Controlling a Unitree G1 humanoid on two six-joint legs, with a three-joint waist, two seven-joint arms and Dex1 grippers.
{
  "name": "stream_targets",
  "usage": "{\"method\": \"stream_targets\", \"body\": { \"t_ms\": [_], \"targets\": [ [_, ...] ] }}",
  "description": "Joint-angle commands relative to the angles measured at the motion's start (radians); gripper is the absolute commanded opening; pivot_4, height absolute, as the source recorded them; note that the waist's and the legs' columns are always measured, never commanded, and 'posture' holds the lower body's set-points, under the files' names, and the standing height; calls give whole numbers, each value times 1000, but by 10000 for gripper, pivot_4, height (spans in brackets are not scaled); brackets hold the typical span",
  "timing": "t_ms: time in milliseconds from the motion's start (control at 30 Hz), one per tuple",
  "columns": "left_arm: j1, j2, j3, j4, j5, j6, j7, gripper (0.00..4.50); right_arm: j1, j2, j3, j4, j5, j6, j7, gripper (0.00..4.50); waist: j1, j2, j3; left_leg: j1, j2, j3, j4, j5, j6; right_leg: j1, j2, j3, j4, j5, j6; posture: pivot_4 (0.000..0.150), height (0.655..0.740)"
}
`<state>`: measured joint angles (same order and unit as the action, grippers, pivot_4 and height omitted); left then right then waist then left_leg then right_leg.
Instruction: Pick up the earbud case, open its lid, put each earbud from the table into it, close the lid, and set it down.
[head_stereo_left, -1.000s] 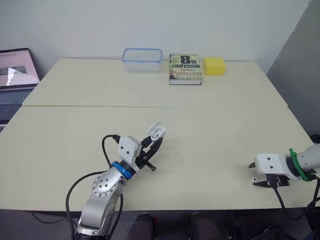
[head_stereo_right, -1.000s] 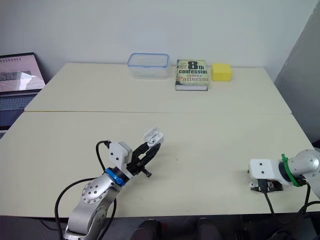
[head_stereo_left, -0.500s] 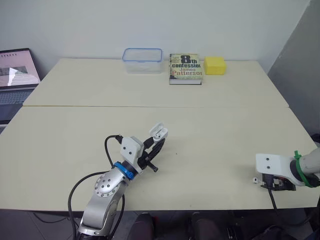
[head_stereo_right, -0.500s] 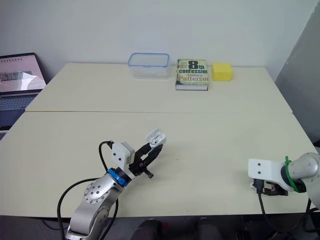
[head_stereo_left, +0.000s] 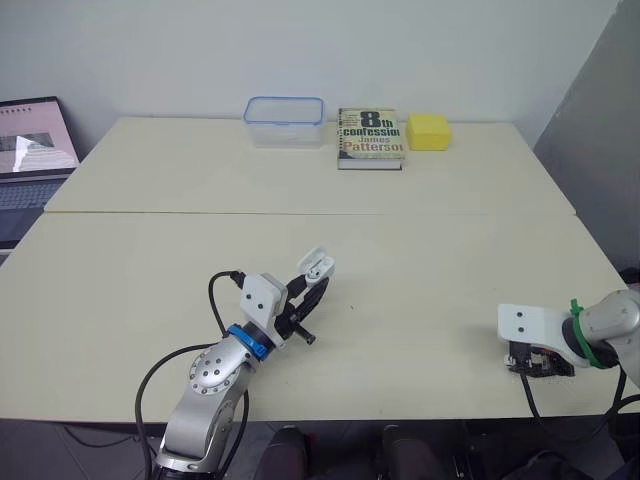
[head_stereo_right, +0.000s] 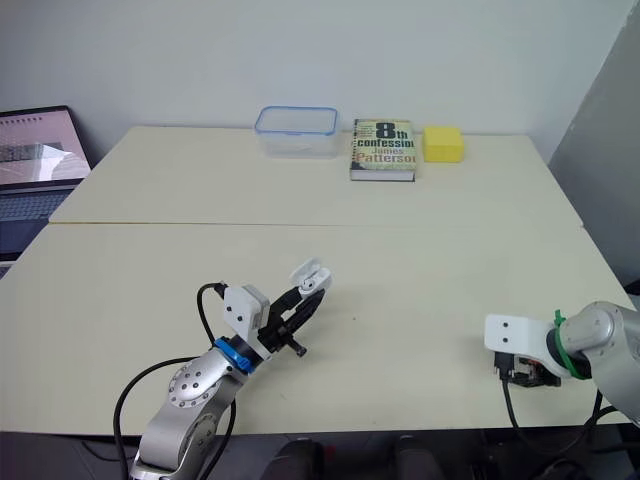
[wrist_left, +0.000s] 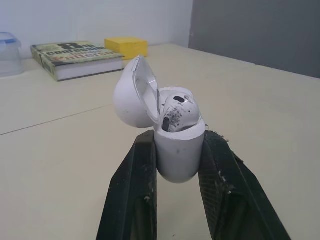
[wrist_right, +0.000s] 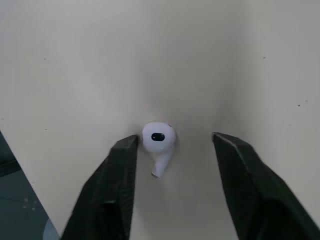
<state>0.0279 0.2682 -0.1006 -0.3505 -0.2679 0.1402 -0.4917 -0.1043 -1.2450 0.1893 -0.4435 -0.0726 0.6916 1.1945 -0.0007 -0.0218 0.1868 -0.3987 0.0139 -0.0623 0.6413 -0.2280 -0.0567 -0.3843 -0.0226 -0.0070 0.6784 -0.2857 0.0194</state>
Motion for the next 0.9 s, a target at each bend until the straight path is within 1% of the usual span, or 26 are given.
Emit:
{"method": "stream_targets", "body": {
  "t_ms": [33, 100, 133, 333, 433, 533, 600, 667, 733, 800, 900],
  "targets": [
    [-4, -1, 2, -32, -1, -16, 0, 7475, 5, 6, 14, 14, -3, 5, -10, 12949, -1, -1, 0, 0, 0, 0, 0, 0, 0, 0, 0, 0, 0, 0, 0, 1500, 7278],
    [-5, -1, 2, -29, -1, -17, -1, 7476, 6, 6, 13, 13, -1, 2, -8, 6026, -1, -1, -1, 1, 0, 0, 0, 0, 0, 1, 0, 0, 0, 0, 0, 1500, 7278],
    [-7, -1, 2, -27, -1, -18, -2, 7476, 5, 5, 11, 14, 1, -3, -7, 3919, -1, -1, -1, 1, 0, 0, 1, 0, 0, 1, 0, 0, 0, 0, 0, 1500, 7278],
    [-13, 0, 4, -15, -3, -24, -9, 7475, -17, 3, -44, 26, 27, -62, -11, 3903, -1, -1, -1, 1, 0, 0, 1, 0, 0, 1, 0, 0, 0, 0, 0, 1500, 7278],
    [-18, 1, 8, -8, -5, -29, -14, 7475, -67, 65, -114, 11, 108, -77, -18, 3903, -2, -1, 0, 0, 0, 0, 1, 0, 0, 0, 0, 0, 0, 0, 0, 1500, 7278],
    [-25, -2, 10, -6, -14, -33, -22, 7475, -160, 204, -173, -26, 224, -58, -58, 3903, -4, -1, 0, 0, 0, 1, 0, 0, 0, -1, 1, 1, 1, 0, 0, 1500, 7278],
    [-33, -5, 8, -2, -19, -38, -31, 7475, -221, 334, -194, -44, 292, -58, -119, 3903, -3, -2, 0, -1, 1, -1, 0, 0, 0, -1, 1, 0, 1, 0, 0, 1500, 7278],
    [-46, -8, 3, 1, -22, -41, -41, 7475, -263, 508, -223, -50, 376, -110, -198, 3903, -2, -1, 0, -1, 1, -2, -1, 0, 0, -1, 2, -1, 1, 0, 0, 1500, 7278],
    [-56, -9, 3, 8, -24, -44, -47, 7476, -290, 632, -224, -54, 403, -152, -270, 3903, -2, -1, 0, -1, 1, -2, -1, 0, 0, -1, 2, -2, 0, 0, 0, 1500, 7278],
    [-66, -10, 4, 14, -24, -47, -53, 7476, -310, 727, -203, -69, 411, -153, -342, 3903, 0, -1, 1, -2, 0, -2, -1, 0, 0, -1, 1, -1, 1, 0, 0, 1500, 7278],
    [-81, -11, 3, 23, -24, -50, -63, 7475, -329, 851, -158, -55, 391, -214, -436, 3903, -1, -1, 1, -2, 0, -2, 0, 0, 0, -1, 1, -1, 1, 0, 0, 1500, 7278]
  ]
}}
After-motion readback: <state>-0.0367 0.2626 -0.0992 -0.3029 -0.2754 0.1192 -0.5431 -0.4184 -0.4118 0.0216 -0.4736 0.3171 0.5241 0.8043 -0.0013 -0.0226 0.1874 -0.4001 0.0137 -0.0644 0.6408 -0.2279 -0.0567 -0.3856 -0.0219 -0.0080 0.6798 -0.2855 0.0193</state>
